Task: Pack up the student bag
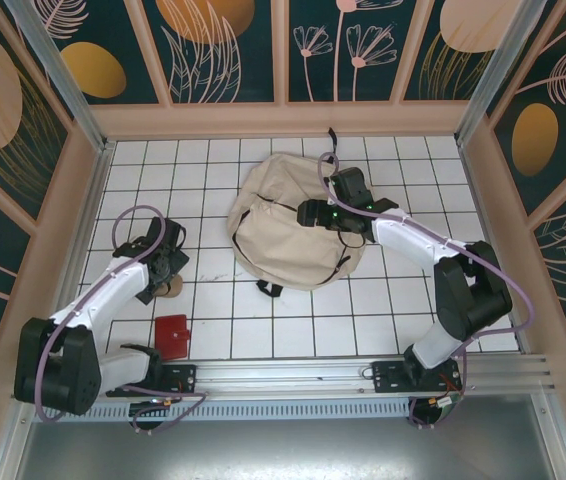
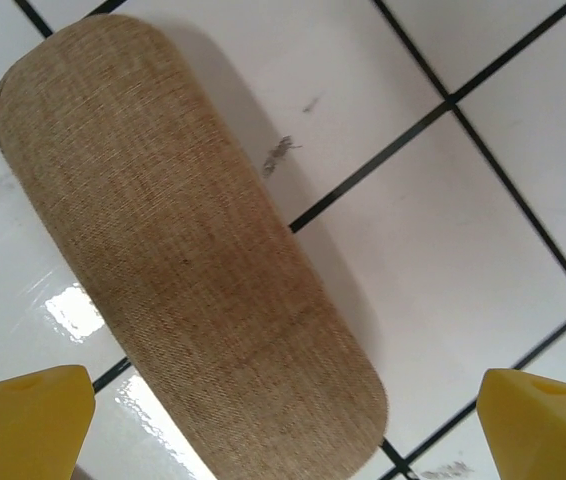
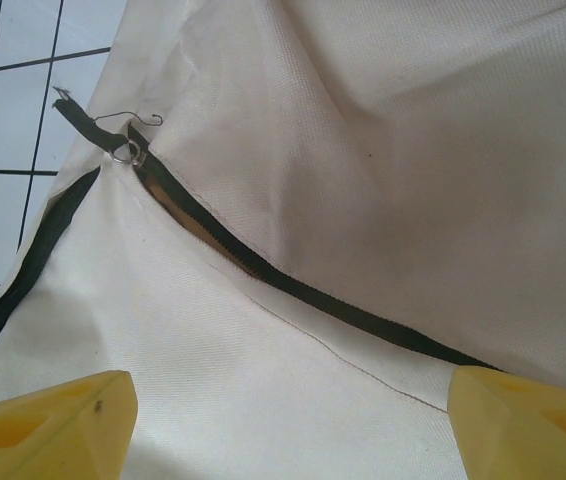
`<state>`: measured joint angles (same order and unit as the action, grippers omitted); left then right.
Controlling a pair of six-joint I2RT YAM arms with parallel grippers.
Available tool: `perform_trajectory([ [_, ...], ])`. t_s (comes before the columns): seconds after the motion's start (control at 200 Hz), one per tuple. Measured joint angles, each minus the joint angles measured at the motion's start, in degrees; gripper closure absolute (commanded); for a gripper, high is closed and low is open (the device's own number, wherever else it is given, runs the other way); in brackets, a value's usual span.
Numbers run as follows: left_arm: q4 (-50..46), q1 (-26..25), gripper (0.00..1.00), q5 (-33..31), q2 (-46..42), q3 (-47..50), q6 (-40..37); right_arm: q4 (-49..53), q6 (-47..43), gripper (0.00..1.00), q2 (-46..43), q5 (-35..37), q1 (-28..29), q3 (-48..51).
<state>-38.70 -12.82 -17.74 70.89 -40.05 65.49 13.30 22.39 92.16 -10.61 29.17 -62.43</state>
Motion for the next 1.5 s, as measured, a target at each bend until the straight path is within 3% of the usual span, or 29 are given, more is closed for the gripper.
perform_trajectory([
  [0.155, 0.9, 0.8, 0.04, -0.8, 4.2, 0.0, 0.6, -0.1, 0.0, 0.18, 0.4, 0.0, 0.6, 0.0],
  [0.395, 5.4, 1.3, 0.25, -0.9, 9.4, -0.2, -0.1, 0.0, 0.0, 0.18, 0.6, 0.0, 0.6, 0.0],
  [0.545, 7.2, 1.3, 0.31, -0.4, 9.5, -0.1, -0.4, 0.0, 0.0, 0.18, 0.6, 0.6, 0.6, 0.0],
  [0.605, 7.6, 1.3, 0.31, -0.1, 9.1, 0.0, -0.5, 0.5, 0.2, 0.18, 0.6, 1.6, 0.6, -0.3],
  [0.711, 8.4, 1.3, 0.21, 1.4, 8.5, 0.3, -1.6, 1.6, 0.6, 0.18, 0.8, 3.6, 0.5, -2.0],
  [0.846, 9.1, 1.3, 0.2, 2.8, 8.4, 1.2, -2.9, 1.7, 1.1, 0.18, 1.3, 5.0, -0.2, -4.0],
  [1.121, 10.0, 1.3, 0.45, 4.0, 8.2, 2.3, -4.5, 2.5, 2.6, 0.19, 3.7, 6.8, -1.6, -5.8],
  [1.286, 10.1, 1.3, 0.52, 4.5, 7.8, 2.1, -5.7, 4.1, 1.0, 0.24, 6.4, 9.3, -2.8, -7.0],
  [1.496, 8.4, -2.4, 0.57, 5.2, 5.8, -3.4, -8.9, 7.3, -7.7, 0.24, 10.6, 5.4, -3.4, -11.2],
])
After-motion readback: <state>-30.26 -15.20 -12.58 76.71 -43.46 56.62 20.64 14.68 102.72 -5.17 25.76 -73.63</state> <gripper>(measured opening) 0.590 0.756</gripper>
